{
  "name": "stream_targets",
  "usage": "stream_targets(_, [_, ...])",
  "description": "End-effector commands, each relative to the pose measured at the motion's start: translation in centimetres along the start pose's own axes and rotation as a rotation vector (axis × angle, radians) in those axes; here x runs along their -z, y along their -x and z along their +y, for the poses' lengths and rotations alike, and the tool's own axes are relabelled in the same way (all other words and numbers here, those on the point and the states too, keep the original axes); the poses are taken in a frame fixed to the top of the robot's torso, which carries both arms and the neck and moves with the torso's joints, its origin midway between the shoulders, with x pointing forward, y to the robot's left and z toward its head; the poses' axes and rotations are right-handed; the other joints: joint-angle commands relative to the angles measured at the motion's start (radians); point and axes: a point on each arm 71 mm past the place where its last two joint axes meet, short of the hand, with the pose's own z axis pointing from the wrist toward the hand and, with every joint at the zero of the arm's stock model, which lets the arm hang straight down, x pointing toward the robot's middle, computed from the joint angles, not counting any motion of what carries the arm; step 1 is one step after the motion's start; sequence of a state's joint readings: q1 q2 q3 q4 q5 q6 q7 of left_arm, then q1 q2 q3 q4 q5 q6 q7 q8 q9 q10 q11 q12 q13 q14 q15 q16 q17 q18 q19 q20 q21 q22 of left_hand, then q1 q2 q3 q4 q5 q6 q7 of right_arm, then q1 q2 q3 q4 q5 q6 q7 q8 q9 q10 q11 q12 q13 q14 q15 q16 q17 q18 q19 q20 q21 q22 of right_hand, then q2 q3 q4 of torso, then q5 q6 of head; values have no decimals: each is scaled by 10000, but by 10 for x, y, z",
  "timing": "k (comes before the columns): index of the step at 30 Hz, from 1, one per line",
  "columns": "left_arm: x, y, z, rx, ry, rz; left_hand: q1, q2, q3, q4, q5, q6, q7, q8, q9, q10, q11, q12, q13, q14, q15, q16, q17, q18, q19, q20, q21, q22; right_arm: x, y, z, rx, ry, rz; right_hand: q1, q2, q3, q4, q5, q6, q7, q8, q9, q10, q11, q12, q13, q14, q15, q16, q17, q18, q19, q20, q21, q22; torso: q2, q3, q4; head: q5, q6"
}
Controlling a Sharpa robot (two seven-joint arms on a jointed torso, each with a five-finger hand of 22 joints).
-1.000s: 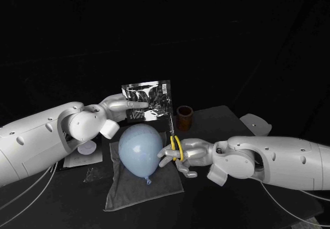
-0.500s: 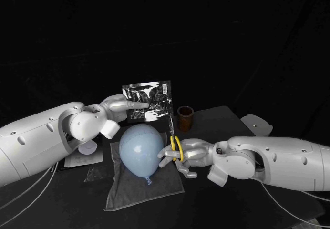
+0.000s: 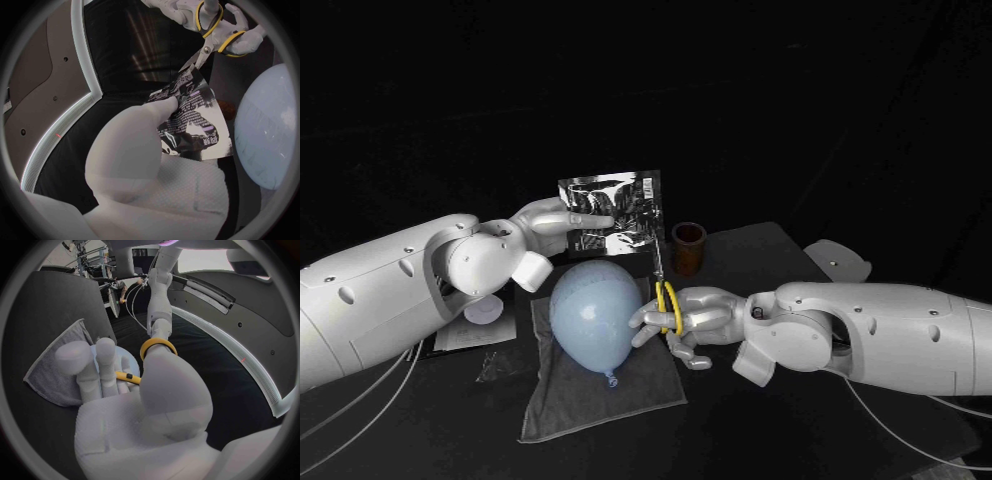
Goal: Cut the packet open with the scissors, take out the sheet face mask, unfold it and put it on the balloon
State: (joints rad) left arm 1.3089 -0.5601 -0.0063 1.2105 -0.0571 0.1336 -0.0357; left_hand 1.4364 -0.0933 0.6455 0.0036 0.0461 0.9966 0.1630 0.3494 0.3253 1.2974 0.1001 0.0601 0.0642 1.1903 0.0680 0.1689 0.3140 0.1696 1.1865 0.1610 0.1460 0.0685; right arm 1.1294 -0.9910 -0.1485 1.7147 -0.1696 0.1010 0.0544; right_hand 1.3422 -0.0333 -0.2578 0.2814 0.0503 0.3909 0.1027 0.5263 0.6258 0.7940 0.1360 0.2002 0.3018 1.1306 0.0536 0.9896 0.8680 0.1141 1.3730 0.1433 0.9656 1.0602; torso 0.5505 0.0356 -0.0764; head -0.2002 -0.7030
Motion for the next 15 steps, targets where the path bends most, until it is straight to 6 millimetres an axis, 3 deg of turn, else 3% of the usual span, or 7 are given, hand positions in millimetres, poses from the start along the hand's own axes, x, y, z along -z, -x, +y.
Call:
stream_targets(1, [-1, -4, -2, -44, -81, 243, -23, 93, -4, -48, 33, -19, 53, 67, 992, 65, 17, 51, 17, 8, -54, -37, 17, 148, 59, -6, 20, 0, 0, 0, 3, 122, 158, 72, 7, 51, -57, 17, -8, -200, 207, 40, -8, 50, 34, 47, -16, -51, 0, 56, -8, 160, -69, 5, -54, -7, 4, 3, -7, -5, 1])
stream_targets(15, [0, -4, -2, -50, -62, 308, -23, 93, -4, -48, 33, -19, 53, 67, 992, 65, 17, 51, 17, 8, -54, -37, 17, 148, 59, -6, 20, 0, 1, 4, 6, 211, 230, -59, 25, 85, -84, 13, -8, -169, 212, 44, -46, 40, 39, 62, -44, -79, 6, 78, -27, 169, -92, 11, -97, -49, 8, 1, -2, 2, -3])
